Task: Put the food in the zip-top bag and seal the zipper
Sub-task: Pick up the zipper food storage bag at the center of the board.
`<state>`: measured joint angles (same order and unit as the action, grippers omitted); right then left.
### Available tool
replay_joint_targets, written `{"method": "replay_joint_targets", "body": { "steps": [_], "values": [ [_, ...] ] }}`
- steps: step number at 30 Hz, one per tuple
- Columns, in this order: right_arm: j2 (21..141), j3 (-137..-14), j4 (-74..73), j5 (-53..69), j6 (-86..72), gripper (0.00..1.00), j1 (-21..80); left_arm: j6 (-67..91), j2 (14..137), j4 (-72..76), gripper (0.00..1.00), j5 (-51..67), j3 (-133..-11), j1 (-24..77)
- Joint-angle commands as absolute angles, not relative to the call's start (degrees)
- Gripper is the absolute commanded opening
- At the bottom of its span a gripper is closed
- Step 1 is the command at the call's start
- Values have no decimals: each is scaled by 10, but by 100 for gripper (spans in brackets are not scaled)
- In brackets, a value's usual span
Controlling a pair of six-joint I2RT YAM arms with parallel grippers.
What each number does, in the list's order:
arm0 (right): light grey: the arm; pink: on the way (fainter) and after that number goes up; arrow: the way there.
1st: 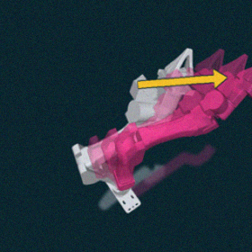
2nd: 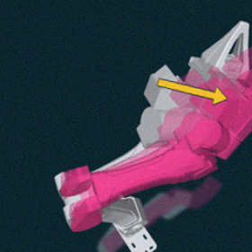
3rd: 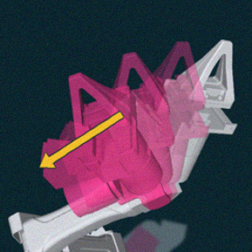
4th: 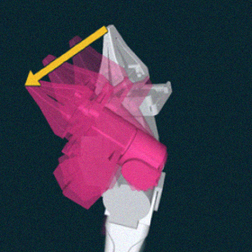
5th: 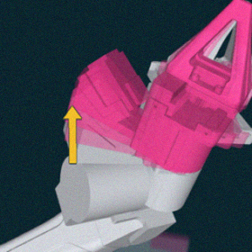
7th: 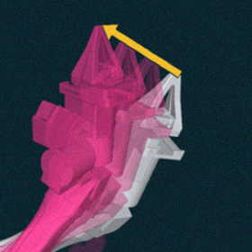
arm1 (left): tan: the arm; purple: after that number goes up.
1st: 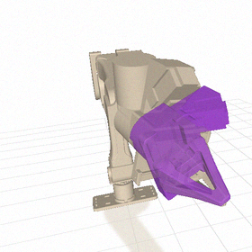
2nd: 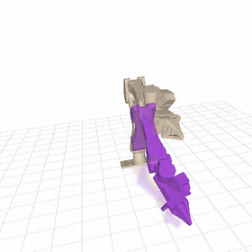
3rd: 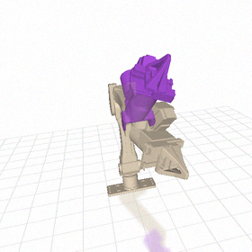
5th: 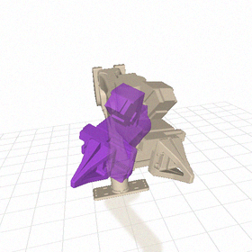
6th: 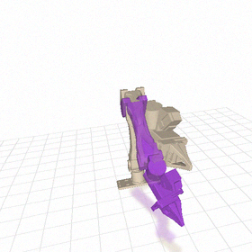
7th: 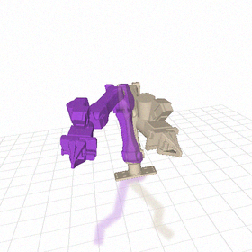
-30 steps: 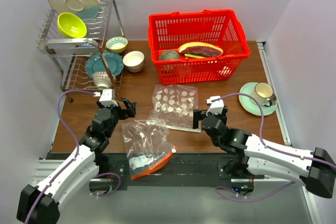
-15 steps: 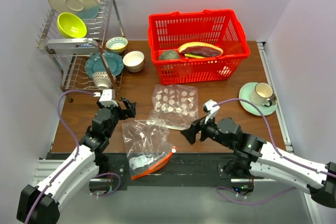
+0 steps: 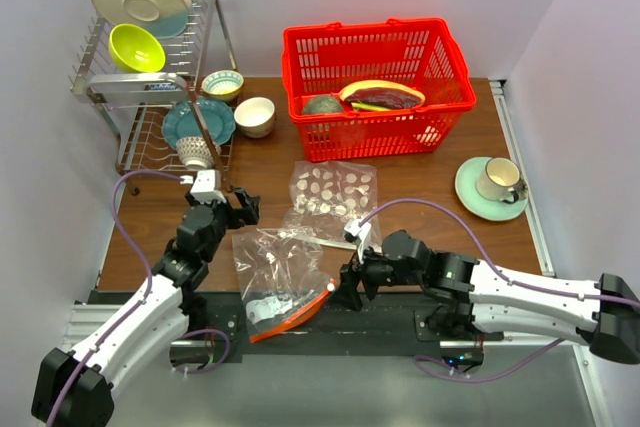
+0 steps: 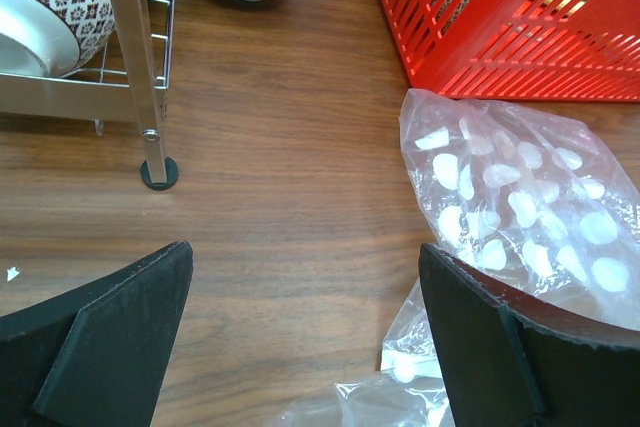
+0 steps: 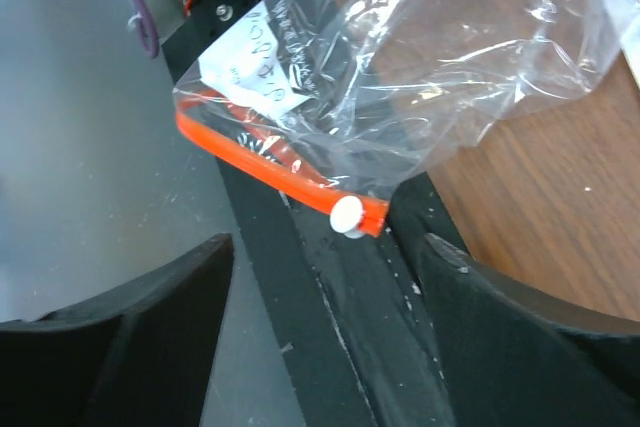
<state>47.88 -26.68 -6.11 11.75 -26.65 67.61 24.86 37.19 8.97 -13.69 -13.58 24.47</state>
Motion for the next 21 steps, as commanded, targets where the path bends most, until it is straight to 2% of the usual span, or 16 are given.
{"method": "replay_joint_targets", "body": {
  "steps": [1,5,8,11,12,14,21],
  "values": [
    [492,-258,-11,105,-285,74,689,245,376,121,100,-135,-141,246],
    [510,-265,-2,61,-292,72,690,244,374,121,100,-135,-139,246],
    [528,-287,16,54,-291,65,690,244,375,121,100,-134,-140,246],
    [555,-307,16,38,-287,44,691,244,371,120,100,-134,-138,246],
    [562,-320,6,32,-287,21,691,244,368,119,100,-136,-138,246],
    [577,-332,2,25,-287,2,691,243,364,118,100,-135,-139,246],
    [549,-382,-70,-41,-286,0,690,273,347,45,100,-156,-182,246]
  ]
}}
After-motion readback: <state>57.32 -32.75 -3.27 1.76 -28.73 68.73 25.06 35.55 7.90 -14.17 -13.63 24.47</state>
